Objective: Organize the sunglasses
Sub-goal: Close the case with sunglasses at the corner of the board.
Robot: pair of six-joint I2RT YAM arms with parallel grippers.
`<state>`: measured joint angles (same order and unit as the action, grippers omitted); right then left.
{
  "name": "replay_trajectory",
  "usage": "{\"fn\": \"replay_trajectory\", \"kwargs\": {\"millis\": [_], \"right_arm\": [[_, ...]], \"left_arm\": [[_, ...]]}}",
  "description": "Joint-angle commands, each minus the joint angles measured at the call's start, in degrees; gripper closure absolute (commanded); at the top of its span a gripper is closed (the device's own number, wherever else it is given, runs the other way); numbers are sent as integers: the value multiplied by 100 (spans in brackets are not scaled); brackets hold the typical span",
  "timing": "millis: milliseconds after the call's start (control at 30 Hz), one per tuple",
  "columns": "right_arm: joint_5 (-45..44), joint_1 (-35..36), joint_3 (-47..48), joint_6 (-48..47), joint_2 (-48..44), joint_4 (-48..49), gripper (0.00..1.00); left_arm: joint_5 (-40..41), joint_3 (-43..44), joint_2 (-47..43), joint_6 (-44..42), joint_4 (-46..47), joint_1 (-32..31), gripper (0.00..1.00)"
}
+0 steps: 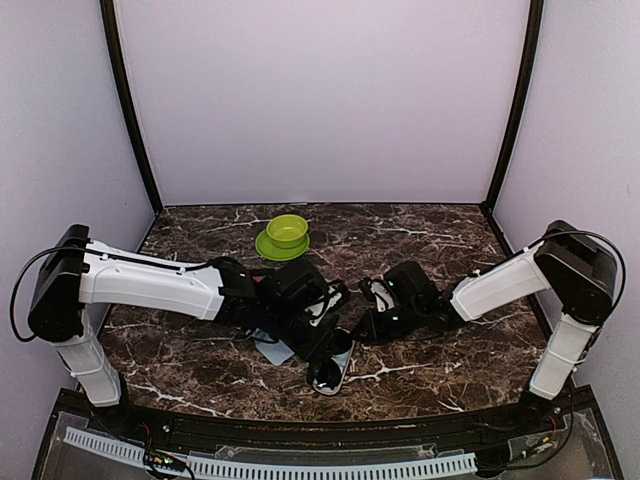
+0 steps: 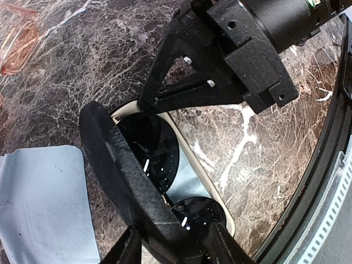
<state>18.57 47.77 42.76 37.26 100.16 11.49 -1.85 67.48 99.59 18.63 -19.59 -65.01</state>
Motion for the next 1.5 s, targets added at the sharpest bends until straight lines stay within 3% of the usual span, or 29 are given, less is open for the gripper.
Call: {"fn": "replay_trajectory", "kwargs": {"millis": [0,867,1467], "right_arm": [[-102,110,57,53,-155,-3,94],[-380,269,172,211,-182,-180,100],[-420,301,20,359,-322,0,100]], "left_arm": [[49,141,4,36,-71,-106,56],[368,255,299,-189,-97,-541,54],[-22,19,724,-132,232,-732,54]]}}
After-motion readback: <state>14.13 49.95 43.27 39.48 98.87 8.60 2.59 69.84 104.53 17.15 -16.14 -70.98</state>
